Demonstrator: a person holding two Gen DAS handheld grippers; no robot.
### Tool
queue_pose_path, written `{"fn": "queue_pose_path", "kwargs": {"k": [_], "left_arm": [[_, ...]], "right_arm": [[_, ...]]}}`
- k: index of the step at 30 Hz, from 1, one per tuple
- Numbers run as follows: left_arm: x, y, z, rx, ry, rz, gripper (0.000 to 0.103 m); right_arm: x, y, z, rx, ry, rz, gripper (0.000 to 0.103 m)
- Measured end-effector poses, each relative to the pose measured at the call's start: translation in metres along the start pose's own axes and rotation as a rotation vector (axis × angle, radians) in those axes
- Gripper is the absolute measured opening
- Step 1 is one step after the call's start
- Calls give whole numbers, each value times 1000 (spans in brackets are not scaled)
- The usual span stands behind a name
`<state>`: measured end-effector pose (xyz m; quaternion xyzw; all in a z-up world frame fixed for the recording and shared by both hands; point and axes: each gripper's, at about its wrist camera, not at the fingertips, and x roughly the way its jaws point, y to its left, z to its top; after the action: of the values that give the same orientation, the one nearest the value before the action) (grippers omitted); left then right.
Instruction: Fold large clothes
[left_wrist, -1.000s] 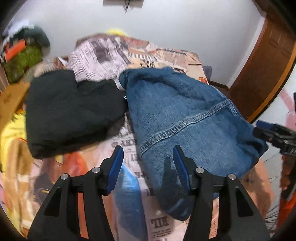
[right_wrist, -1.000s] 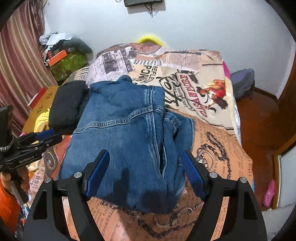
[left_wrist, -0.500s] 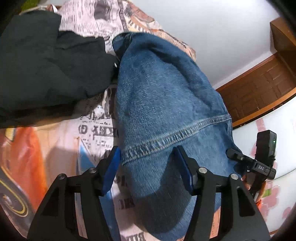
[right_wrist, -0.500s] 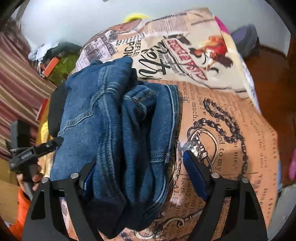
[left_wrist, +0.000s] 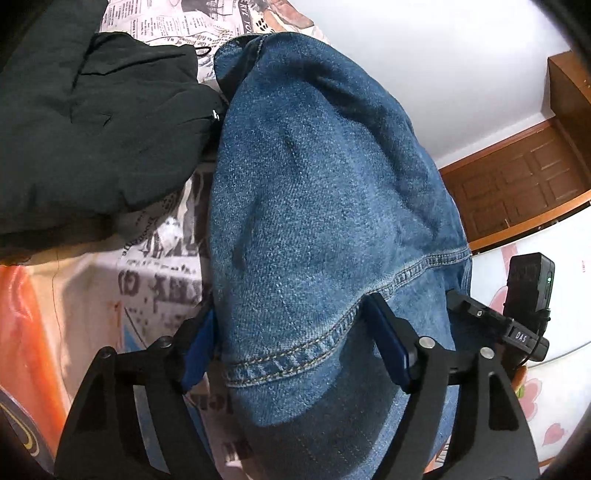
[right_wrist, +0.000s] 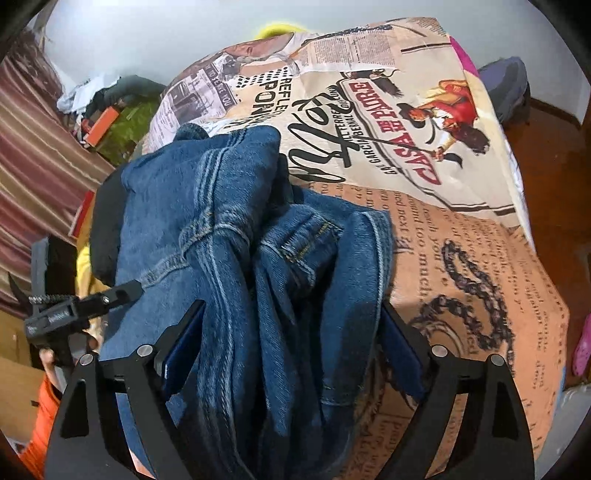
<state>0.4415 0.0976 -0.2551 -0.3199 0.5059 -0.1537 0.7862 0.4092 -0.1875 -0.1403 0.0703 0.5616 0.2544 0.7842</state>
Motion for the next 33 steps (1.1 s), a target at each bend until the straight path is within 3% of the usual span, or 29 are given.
{"fn": "queue_pose_path", "kwargs": {"k": [3, 7, 9, 14, 19, 25, 33], "left_arm": [[0, -8, -1, 6, 34, -3, 75], [-10, -25, -10, 50, 27, 28, 64], [-17, -32, -14, 65, 14, 32, 53], [-41, -55, -26, 146, -13, 51, 37], [-75, -84, -41, 212, -57, 68, 33], [-131, -91, -42, 249, -132, 71, 32], [-226, -68, -20, 249, -274, 72, 32]], "right_arm": [[-1, 1, -2, 9, -3, 7, 83], [-7, 7, -9, 7, -4, 16, 55], [-12, 11, -11, 3, -9, 15, 40], [-29, 29, -19, -28, -24, -11, 23], [-48, 49, -24, -62, -59, -35, 19], [-67, 81, -20, -114, -96, -29, 19], [-77, 148, 10, -173, -186, 34, 19]]}}
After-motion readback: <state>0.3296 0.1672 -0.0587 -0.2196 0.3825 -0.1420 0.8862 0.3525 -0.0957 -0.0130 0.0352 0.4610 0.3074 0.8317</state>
